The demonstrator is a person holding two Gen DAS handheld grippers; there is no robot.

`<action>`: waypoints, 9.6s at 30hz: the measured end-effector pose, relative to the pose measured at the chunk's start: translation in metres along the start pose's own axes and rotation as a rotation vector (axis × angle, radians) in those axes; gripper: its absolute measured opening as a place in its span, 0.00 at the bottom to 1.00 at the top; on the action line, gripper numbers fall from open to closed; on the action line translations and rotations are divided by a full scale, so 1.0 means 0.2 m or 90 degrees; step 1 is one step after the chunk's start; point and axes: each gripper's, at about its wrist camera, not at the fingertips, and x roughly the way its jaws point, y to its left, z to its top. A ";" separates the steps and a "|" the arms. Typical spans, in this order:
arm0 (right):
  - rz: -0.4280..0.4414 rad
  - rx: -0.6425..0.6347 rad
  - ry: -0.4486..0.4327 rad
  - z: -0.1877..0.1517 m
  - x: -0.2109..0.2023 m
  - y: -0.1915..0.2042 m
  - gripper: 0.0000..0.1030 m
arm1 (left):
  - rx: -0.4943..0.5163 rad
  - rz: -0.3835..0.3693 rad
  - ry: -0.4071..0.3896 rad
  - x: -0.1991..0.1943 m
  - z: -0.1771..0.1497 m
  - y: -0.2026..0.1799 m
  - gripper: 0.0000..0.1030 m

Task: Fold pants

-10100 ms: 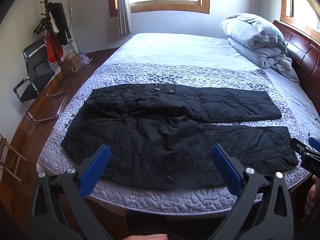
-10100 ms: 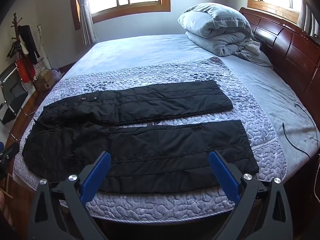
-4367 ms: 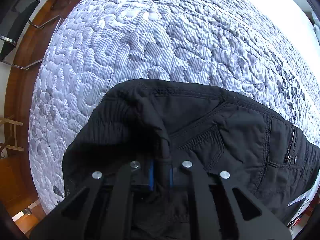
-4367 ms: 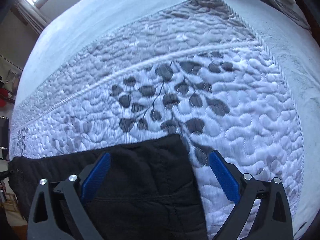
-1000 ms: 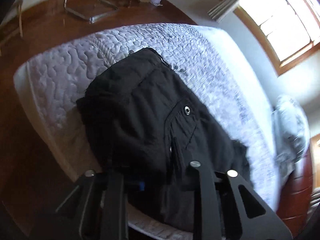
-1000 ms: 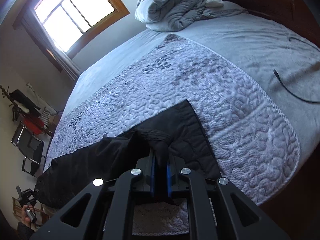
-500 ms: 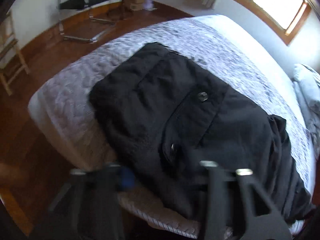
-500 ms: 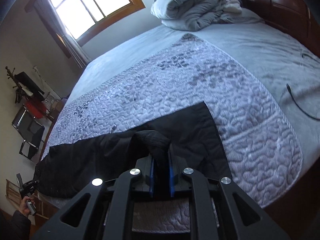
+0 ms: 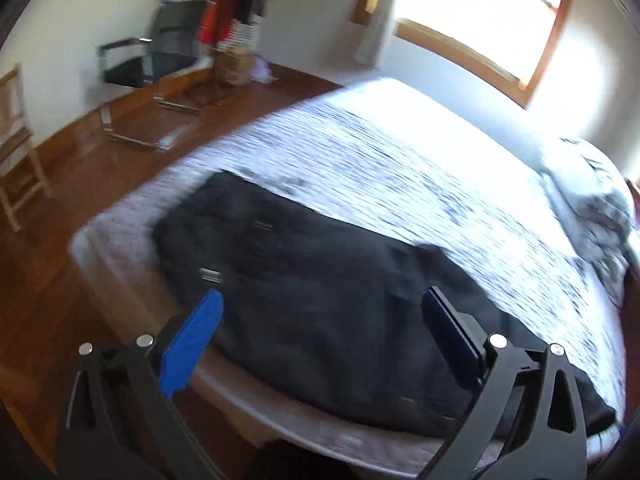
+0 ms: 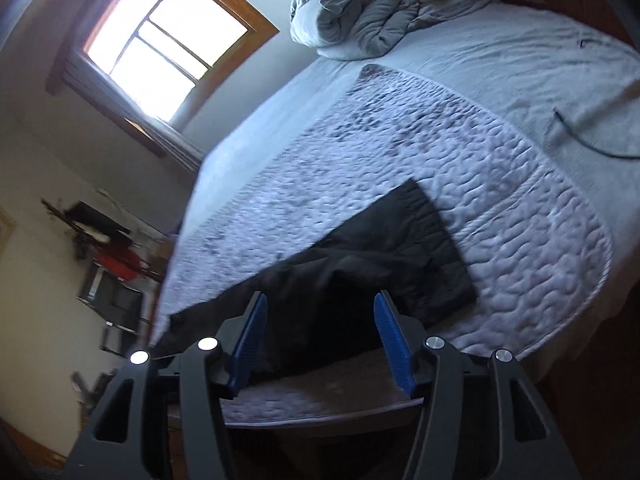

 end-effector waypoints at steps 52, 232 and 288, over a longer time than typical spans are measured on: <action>-0.014 0.230 0.050 -0.09 0.42 -0.63 0.67 | 0.027 0.067 0.111 0.39 -0.24 -0.02 0.97; -0.208 -0.311 0.168 -0.05 1.40 0.61 0.44 | -0.024 -0.134 0.131 0.16 -0.45 -0.37 0.97; -0.171 -0.310 0.089 -0.09 1.05 0.68 0.56 | -0.556 -0.309 0.196 1.07 -0.27 0.27 0.44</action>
